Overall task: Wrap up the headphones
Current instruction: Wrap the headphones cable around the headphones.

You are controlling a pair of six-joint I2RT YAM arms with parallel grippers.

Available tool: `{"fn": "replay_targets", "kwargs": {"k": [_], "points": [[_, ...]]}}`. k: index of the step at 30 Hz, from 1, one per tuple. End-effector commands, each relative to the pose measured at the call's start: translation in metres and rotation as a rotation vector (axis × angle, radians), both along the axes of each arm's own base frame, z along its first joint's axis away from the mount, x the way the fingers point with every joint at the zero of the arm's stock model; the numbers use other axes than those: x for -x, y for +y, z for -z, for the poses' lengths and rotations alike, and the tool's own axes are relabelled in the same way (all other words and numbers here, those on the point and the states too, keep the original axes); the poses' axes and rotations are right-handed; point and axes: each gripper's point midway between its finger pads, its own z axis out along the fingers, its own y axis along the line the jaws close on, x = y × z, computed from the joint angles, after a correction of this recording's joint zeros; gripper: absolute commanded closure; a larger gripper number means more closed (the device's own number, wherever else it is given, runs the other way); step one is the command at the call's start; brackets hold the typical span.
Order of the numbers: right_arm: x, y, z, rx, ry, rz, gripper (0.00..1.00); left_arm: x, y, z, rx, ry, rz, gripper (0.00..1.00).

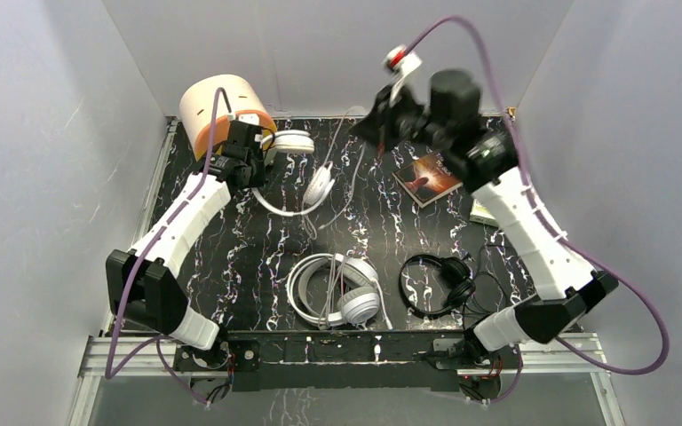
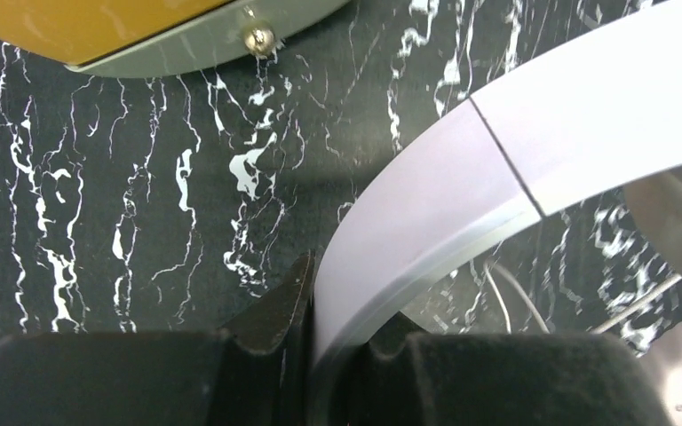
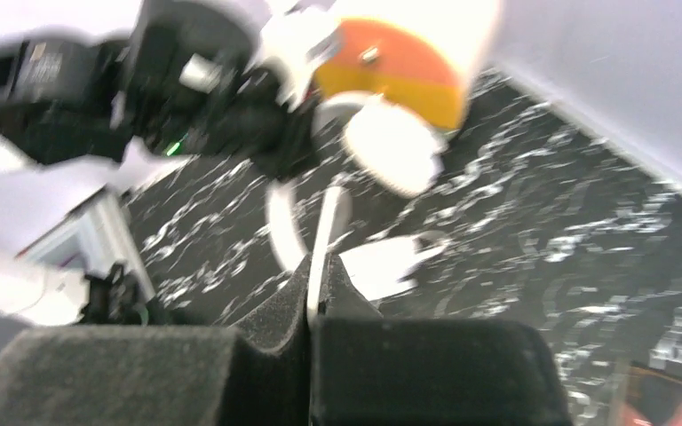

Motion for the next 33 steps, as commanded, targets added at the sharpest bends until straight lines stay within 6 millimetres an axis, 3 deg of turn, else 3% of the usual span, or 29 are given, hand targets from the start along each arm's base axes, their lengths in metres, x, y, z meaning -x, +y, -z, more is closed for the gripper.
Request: {"fn": "replay_targets", "kwargs": {"k": [1, 5, 7, 9, 11, 15, 17, 20, 24, 28, 33], "points": [[-0.052, -0.056, 0.016, 0.086, 0.145, 0.083, 1.0, 0.003, -0.007, -0.033, -0.033, -0.128, 0.179, 1.0], [-0.121, -0.124, 0.068, 0.239, 0.212, 0.345, 1.0, 0.026, -0.006, -0.039, 0.012, -0.124, 0.186, 1.0], [-0.144, -0.15, 0.101, 0.293, 0.229, 0.427, 1.0, 0.038, -0.02, -0.045, 0.088, -0.131, 0.251, 1.0], [-0.16, -0.164, 0.134, 0.348, 0.269, 0.471, 1.0, 0.051, -0.04, -0.053, 0.177, -0.136, 0.354, 1.0], [-0.169, -0.165, 0.165, 0.385, 0.321, 0.471, 1.0, 0.065, -0.059, -0.063, 0.263, -0.136, 0.451, 1.0], [-0.162, -0.176, 0.224, 0.479, 0.507, 0.53, 1.0, 0.071, -0.062, -0.091, 0.345, -0.146, 0.396, 1.0], [-0.152, -0.174, 0.237, 0.463, 0.499, 0.504, 0.86, 0.072, -0.068, -0.105, 0.402, -0.126, 0.37, 1.0], [-0.147, -0.164, 0.224, 0.371, 0.375, 0.454, 0.7, 0.074, -0.079, -0.11, 0.478, -0.057, 0.354, 1.0], [-0.125, -0.139, 0.179, 0.221, 0.218, 0.288, 0.52, 0.077, -0.093, -0.115, 0.565, -0.005, 0.368, 1.0], [-0.084, -0.112, 0.151, 0.073, 0.008, 0.051, 0.29, 0.079, -0.099, -0.128, 0.64, -0.017, 0.377, 1.0], [-0.04, -0.095, 0.127, -0.071, -0.118, -0.15, 0.17, 0.081, -0.103, -0.143, 0.694, -0.025, 0.383, 1.0]]}}
